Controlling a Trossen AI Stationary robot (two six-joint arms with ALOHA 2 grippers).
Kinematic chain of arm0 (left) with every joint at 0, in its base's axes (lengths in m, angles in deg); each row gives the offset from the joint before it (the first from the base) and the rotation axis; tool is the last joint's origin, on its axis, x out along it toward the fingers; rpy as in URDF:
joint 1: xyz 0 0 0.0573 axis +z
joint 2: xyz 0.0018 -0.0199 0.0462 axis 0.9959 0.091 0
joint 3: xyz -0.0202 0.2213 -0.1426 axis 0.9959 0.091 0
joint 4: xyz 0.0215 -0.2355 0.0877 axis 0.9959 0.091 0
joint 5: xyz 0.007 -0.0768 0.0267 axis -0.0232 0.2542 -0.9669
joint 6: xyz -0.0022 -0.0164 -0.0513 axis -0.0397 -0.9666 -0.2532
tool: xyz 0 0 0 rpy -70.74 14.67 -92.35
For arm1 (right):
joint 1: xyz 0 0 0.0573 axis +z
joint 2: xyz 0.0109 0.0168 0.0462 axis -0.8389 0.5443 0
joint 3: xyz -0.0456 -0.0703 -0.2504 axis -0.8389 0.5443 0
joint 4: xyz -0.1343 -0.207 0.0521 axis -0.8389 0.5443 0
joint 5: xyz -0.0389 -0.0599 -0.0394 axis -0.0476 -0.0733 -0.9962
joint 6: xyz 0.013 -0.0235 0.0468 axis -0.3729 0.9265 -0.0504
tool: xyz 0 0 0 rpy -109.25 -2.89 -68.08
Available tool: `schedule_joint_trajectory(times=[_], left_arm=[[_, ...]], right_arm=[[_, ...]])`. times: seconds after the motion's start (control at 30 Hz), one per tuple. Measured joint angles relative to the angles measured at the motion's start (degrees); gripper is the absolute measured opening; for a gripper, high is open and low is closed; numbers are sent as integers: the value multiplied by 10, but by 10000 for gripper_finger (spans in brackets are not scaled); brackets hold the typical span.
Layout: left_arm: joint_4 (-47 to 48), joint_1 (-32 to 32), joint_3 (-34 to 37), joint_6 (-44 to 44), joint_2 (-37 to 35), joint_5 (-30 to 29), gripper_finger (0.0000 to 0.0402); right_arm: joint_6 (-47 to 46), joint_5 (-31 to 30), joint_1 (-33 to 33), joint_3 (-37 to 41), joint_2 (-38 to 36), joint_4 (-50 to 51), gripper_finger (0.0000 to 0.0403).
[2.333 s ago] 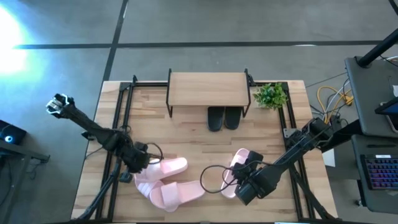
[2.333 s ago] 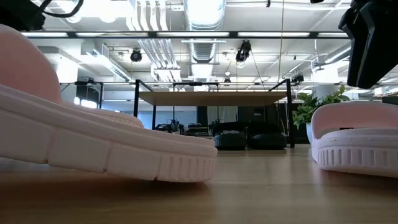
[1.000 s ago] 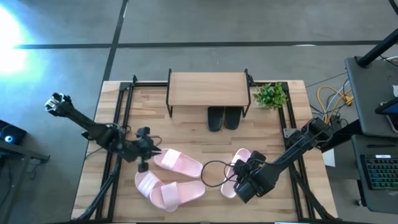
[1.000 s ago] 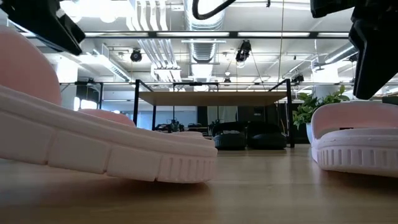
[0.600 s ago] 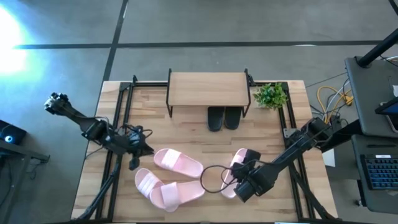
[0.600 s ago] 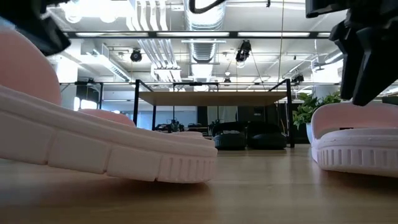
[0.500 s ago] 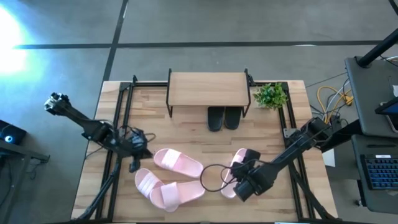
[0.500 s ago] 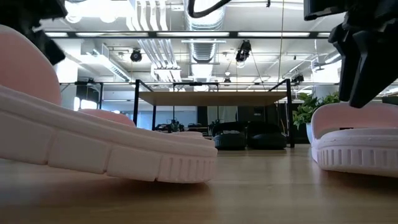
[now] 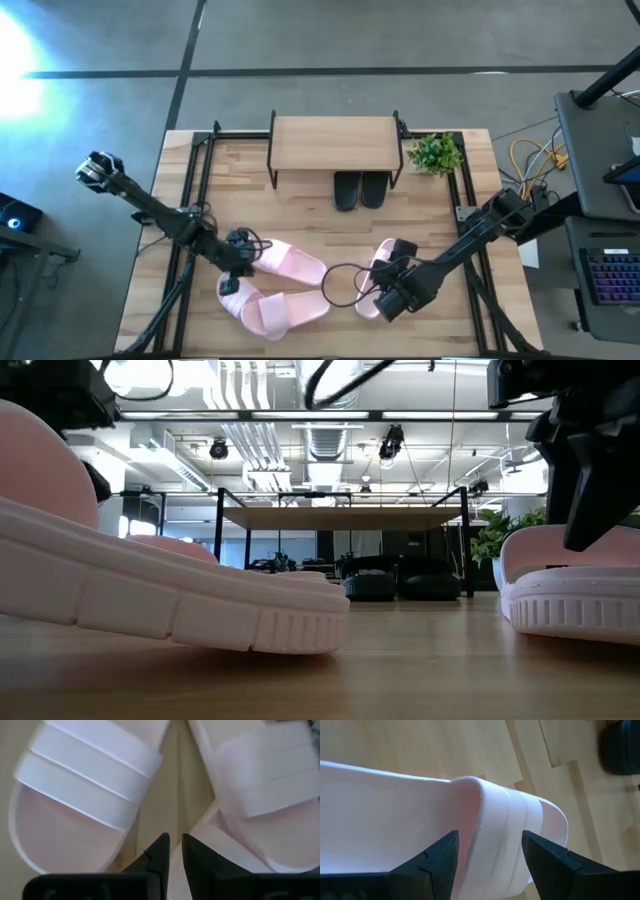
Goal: Pick and place slides into the shelf
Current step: Put the pink slipper under the shelf
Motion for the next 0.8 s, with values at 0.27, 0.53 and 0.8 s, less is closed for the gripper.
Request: schedule_joint_trajectory(times=[0.27, 0.53, 0.8], left_arm=[[-13, 0, -13, -1, 56, 2, 36], [-19, 1, -27, -6, 36, 2, 36], [-20, 0, -26, -7, 22, 2, 36]], right_arm=[[-6, -5, -3, 31, 0, -6, 210], [0, -33, -3, 40, 0, -18, 182], [-4, -29, -14, 42, 0, -14, 79]])
